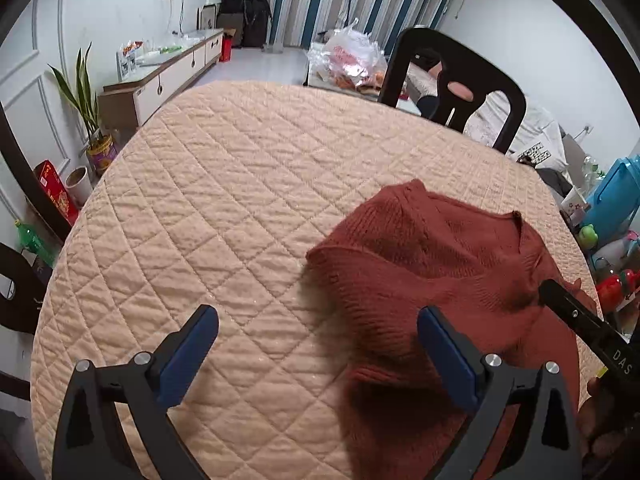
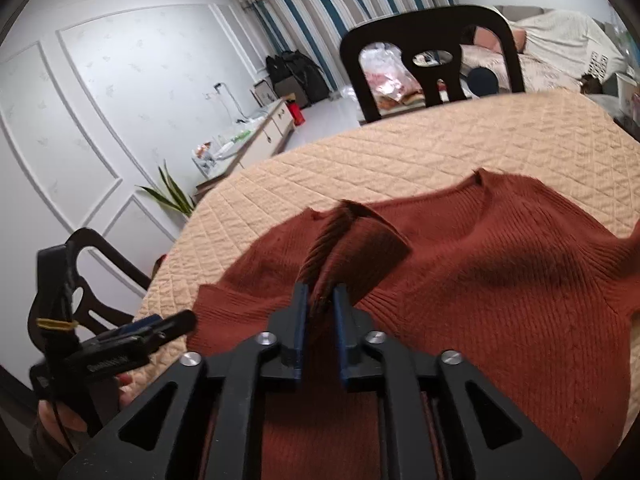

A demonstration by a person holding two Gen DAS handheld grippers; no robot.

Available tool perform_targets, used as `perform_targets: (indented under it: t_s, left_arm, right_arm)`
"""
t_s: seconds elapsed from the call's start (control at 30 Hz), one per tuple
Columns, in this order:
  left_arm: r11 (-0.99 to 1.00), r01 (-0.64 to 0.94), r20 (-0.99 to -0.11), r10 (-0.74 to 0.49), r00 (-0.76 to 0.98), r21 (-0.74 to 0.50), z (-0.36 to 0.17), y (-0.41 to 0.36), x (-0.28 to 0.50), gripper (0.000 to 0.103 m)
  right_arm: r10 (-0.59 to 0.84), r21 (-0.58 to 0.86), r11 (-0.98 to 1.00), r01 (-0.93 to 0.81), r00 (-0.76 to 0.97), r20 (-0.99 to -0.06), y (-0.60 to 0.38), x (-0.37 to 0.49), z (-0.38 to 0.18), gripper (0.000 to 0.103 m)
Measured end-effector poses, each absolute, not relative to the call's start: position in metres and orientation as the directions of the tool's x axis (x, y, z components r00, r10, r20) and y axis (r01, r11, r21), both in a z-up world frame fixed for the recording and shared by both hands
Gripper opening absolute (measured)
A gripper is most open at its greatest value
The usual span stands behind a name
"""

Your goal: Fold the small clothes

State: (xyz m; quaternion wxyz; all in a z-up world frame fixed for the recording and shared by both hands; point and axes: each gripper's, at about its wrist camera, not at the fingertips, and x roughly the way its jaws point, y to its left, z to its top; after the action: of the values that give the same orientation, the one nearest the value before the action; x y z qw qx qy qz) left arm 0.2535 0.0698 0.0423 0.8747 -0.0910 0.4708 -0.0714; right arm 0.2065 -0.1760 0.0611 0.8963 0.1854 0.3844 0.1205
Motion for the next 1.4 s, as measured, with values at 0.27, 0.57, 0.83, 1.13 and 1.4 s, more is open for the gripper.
perform_targets:
  t_s: [0.27,0.57,0.83,1.13,1.4]
  left_arm:
    - [0.961,0.046,-0.832,-0.261,0.489,-0.274,0.036,0.060,0.255,0.084]
    - [0.951,0.044,-0.833,-0.289,0.471,-0.305,0.029,0.068,0.265,0.049]
    - [0.934,0.064,-0.813,-0.339,0.473,-0.352,0.029,0.074,0.265,0.018]
    - [0.906,0.052,-0.768,-0.385,0.512,-0.420,0.035,0.086,0.264,0.011]
    - [0.920,-0.002,-0.771,-0.327,0.546,-0.391,0.034,0.104,0.265,0.006]
  right_arm:
    - [0.350,0.442,0.897,-0.027,0.655,-0.670,-0.189,0.205,0.056,0.040]
    - [0.337,0.376,0.925,-0.062,0.595,-0.730,-0.175,0.217,0.049,0.048]
    - [0.189,0.235,0.972,0.002,0.588,-0.787,-0.182,0.223,0.045,0.048]
    - [0.270,0.282,0.958,-0.055,0.511,-0.816,-0.178,0.233,0.037,0.006]
    - [0.283,0.262,0.957,-0.124,0.590,-0.756,-0.166,0.229,0.059,0.006]
